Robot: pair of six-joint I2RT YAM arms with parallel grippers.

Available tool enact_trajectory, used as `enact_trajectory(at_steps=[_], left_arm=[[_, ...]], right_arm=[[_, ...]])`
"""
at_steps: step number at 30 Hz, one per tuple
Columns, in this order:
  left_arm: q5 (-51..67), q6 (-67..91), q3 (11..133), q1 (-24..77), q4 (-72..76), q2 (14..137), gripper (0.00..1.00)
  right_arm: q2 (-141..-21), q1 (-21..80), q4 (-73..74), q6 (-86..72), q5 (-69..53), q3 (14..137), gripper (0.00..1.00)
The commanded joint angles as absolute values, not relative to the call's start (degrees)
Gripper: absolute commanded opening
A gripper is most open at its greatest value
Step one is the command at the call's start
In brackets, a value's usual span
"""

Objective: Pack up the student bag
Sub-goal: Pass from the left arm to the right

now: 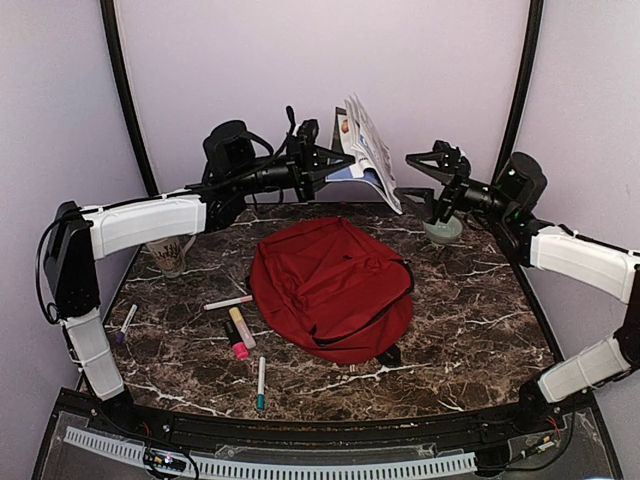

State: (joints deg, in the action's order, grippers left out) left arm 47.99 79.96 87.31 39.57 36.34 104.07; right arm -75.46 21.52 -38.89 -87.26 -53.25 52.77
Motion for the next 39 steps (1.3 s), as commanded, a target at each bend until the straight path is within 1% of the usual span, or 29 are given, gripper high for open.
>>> enact_trajectory(at_steps=[1,8,11,15,19,25,27,28,32,35,37,38,39], left_arm=[[48.2,81.6,90.3,39.6,44.6,103.5,0.00],[48.2,81.0,91.0,39.6,44.8,103.4,0.00],[48.0,80.8,92.0,39.7,45.1,103.6,0.00],[48.3,80.4,93.2,39.6,44.2,103.6,0.00],[48.6,79.7,93.9,39.6,43.0,103.5,0.00],[49.0,79.9,93.4,39.7,43.2,103.8,0.00],[49.0,80.0,93.1,39.7,43.5,103.8,0.00],[49.0,79.9,93.0,39.7,43.5,103.8,0.00],[49.2,79.1,93.0,39.7,42.5,103.6,0.00],[48.9,78.5,92.5,39.7,42.1,103.1,0.00],[48.5,78.4,91.8,39.7,42.2,102.6,0.00],[48.4,78.3,91.5,39.7,42.2,102.4,0.00],[48.3,78.3,91.4,39.7,42.2,102.2,0.00]], right_arm=[[-77.6,24.3,-47.4,-93.6,-51.0,55.2,0.82],[-76.9,24.8,-46.7,-93.5,-50.5,53.0,0.81],[-75.2,24.2,-41.7,-90.0,-50.7,51.7,0.81],[-72.8,23.8,-30.8,-82.3,-50.5,52.1,0.79],[-73.2,23.9,-34.4,-84.4,-50.8,50.9,0.79],[-77.5,24.6,-47.6,-91.9,-50.3,53.7,0.78],[-79.3,25.1,-52.0,-94.7,-50.0,55.8,0.73],[-80.5,25.6,-54.2,-95.9,-49.9,56.8,0.69],[-85.6,27.4,-67.0,-103.8,-49.4,60.5,0.51],[-87.1,27.9,-74.2,-108.7,-47.5,60.8,0.34],[-86.9,28.0,-73.7,-108.9,-47.5,60.4,0.21],[-86.4,28.1,-72.0,-107.9,-48.0,60.3,0.16],[-85.8,28.1,-69.3,-106.3,-48.7,60.3,0.14]])
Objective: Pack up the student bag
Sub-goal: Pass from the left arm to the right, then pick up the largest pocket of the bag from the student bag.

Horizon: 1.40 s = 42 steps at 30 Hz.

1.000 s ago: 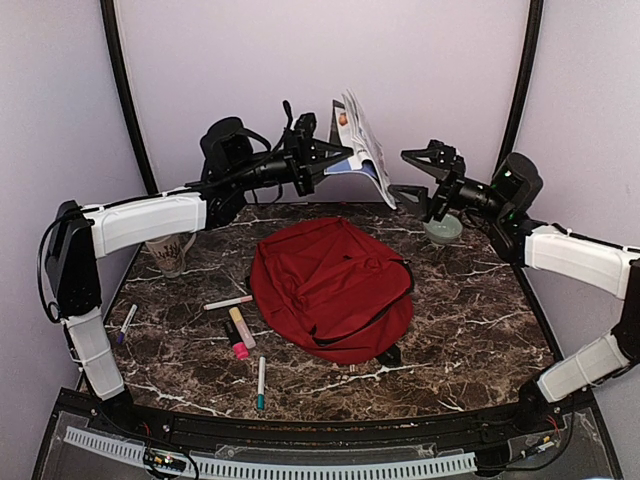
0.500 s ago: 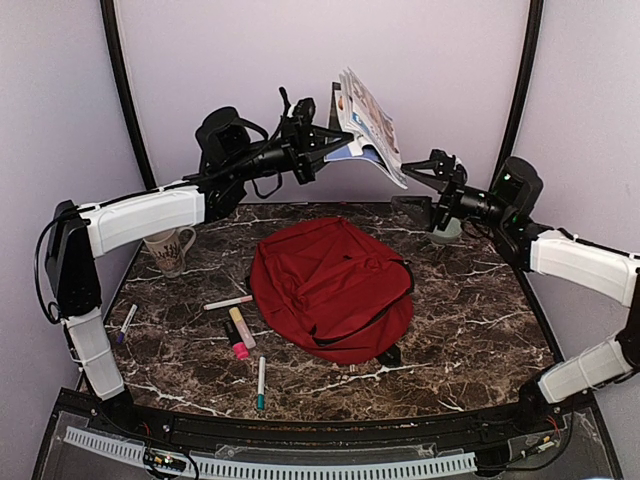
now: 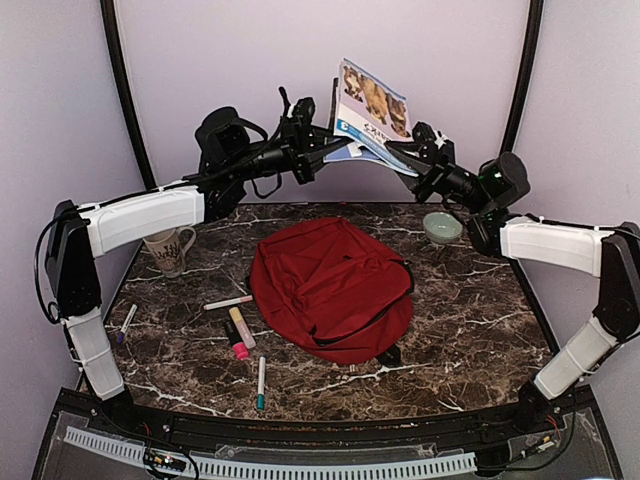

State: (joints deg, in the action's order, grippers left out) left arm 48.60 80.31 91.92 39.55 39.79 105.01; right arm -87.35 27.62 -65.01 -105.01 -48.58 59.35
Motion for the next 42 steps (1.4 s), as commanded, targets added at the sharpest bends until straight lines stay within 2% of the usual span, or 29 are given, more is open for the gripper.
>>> enact_trajectory(at_steps=[1,6,8,11,12,13,16,17,20,22,25,27,35,42], left_arm=[[48.3,78.2,91.2,39.8,41.9,102.0,0.00],[48.8,74.4,90.6,39.5,35.4,100.1,0.03],[48.8,72.3,90.1,39.1,31.4,98.7,0.08],[48.2,67.8,89.1,37.1,22.9,95.0,0.33],[47.5,65.2,89.0,36.0,19.2,93.1,0.51],[46.2,62.4,88.9,34.1,14.0,91.0,0.62],[40.4,54.7,87.7,28.6,1.7,84.5,0.86],[39.2,52.6,87.5,27.0,-1.2,83.0,0.89],[37.3,46.4,89.2,24.7,-11.0,81.5,0.90],[36.3,43.0,91.0,24.7,-15.5,82.1,0.89],[35.3,40.8,90.7,25.0,-17.9,82.7,0.84],[33.7,38.6,90.6,26.1,-19.3,83.0,0.82],[23.3,24.8,96.7,34.3,-32.0,89.1,0.79],[10.6,14.9,103.3,41.8,-39.2,94.0,0.80]], right_arm=[[-85.1,28.1,-66.4,-104.2,-49.3,60.3,0.13],[-81.0,27.7,-51.0,-94.5,-51.7,60.6,0.12],[-79.5,27.2,-47.0,-92.3,-51.9,60.1,0.11],[-77.4,26.1,-42.9,-90.4,-52.2,59.4,0.09],[-76.8,25.7,-41.5,-89.7,-52.3,59.6,0.09],[-76.2,25.4,-39.9,-88.8,-52.3,59.8,0.09],[-74.5,24.8,-35.2,-86.0,-52.4,60.7,0.09],[-74.1,24.7,-33.5,-85.0,-52.3,61.0,0.09],[-73.0,24.3,-24.0,-78.8,-52.6,62.5,0.05],[-72.6,23.9,-7.3,-67.7,-50.6,66.5,0.00],[-73.7,23.8,25.3,-47.4,-39.9,75.9,0.00],[-73.9,23.8,37.0,-40.4,-34.3,78.1,0.00],[-68.3,23.7,53.6,-33.0,-17.5,77.3,0.00],[-69.4,25.9,71.6,-25.0,10.0,84.3,0.00]])
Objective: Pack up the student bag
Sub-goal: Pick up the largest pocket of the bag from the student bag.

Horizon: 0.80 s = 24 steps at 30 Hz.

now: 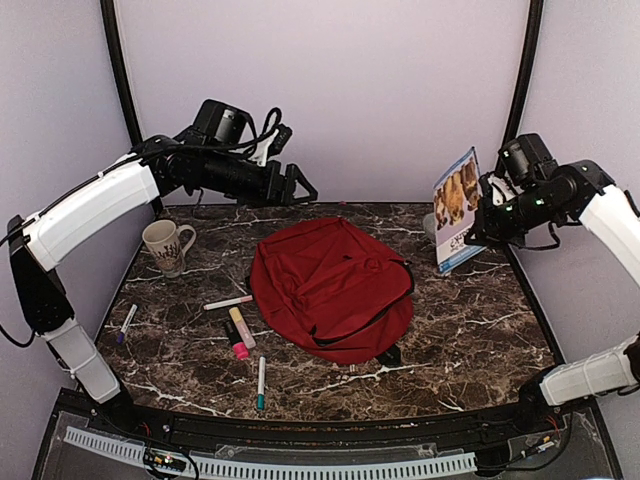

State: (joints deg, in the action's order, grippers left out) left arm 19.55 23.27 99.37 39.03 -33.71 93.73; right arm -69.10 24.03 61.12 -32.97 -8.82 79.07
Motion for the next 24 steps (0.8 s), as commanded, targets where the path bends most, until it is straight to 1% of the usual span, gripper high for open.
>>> enact_trajectory(at_steps=[1,3,6,8,10,12,18,21,24], left_arm=[[10.4,14.4,103.3,42.0,-38.5,94.0,0.81],[11.1,13.6,102.2,42.1,-36.2,93.8,0.84],[10.4,12.1,102.4,42.0,-36.4,94.8,0.84],[8.1,11.0,103.0,42.2,-37.8,95.7,0.81],[6.5,9.3,102.7,42.7,-38.1,96.0,0.80],[6.4,7.3,102.7,43.4,-38.5,96.6,0.80],[6.9,1.9,106.4,47.7,-43.3,103.9,0.79],[8.6,-1.1,110.3,50.3,-46.6,108.6,0.77],[14.6,-4.0,113.8,52.6,-49.3,112.4,0.78]], right_arm=[[-70.4,26.9,73.7,-23.3,11.9,85.3,0.00],[-71.4,27.5,76.0,-20.7,11.1,86.9,0.00],[-68.4,27.4,71.0,-20.7,3.1,86.2,0.00],[-65.9,27.6,68.3,-22.6,4.2,83.8,0.00],[-65.2,27.6,69.8,-23.5,7.5,82.2,0.00],[-64.9,27.7,71.5,-24.1,8.0,81.3,0.00],[-59.8,27.7,65.9,-26.6,0.6,77.4,0.00],[-59.2,27.7,65.5,-27.6,-0.3,75.9,0.00],[-59.2,27.7,65.7,-28.7,-1.0,75.1,0.00]])
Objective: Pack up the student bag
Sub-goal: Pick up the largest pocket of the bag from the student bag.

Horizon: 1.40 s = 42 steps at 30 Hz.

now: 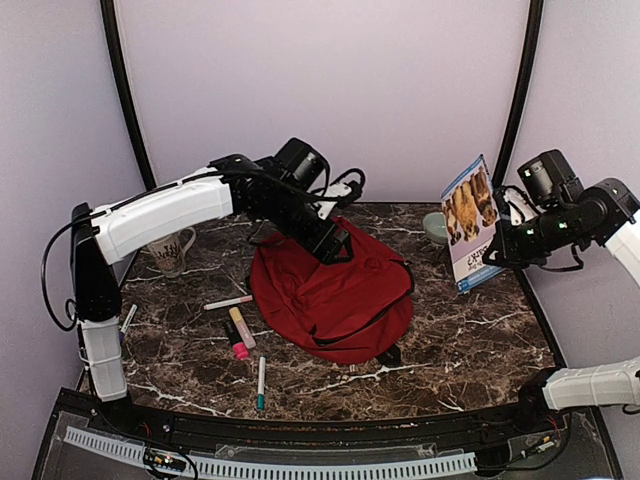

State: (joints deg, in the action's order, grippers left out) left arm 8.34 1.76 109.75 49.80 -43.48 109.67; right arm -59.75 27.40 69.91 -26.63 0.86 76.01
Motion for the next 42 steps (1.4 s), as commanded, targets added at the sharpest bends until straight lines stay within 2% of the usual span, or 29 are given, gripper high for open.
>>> enact_trajectory(at_steps=[1,7,15,42], left_arm=[[17.5,-3.8,113.1,53.0,-48.3,112.5,0.79],[21.4,-3.9,112.3,56.6,-48.8,115.6,0.81],[18.1,-4.6,108.5,59.5,-49.5,116.5,0.79],[16.6,-5.0,105.4,61.1,-44.6,119.8,0.75]], right_arm=[[-59.1,27.7,65.7,-29.0,-1.0,74.9,0.00],[-58.5,27.6,65.8,-30.4,-0.7,74.9,0.00],[-60.3,27.6,64.6,-30.5,-2.9,74.0,0.00],[-61.9,27.5,64.6,-29.5,-4.4,75.3,0.00]])
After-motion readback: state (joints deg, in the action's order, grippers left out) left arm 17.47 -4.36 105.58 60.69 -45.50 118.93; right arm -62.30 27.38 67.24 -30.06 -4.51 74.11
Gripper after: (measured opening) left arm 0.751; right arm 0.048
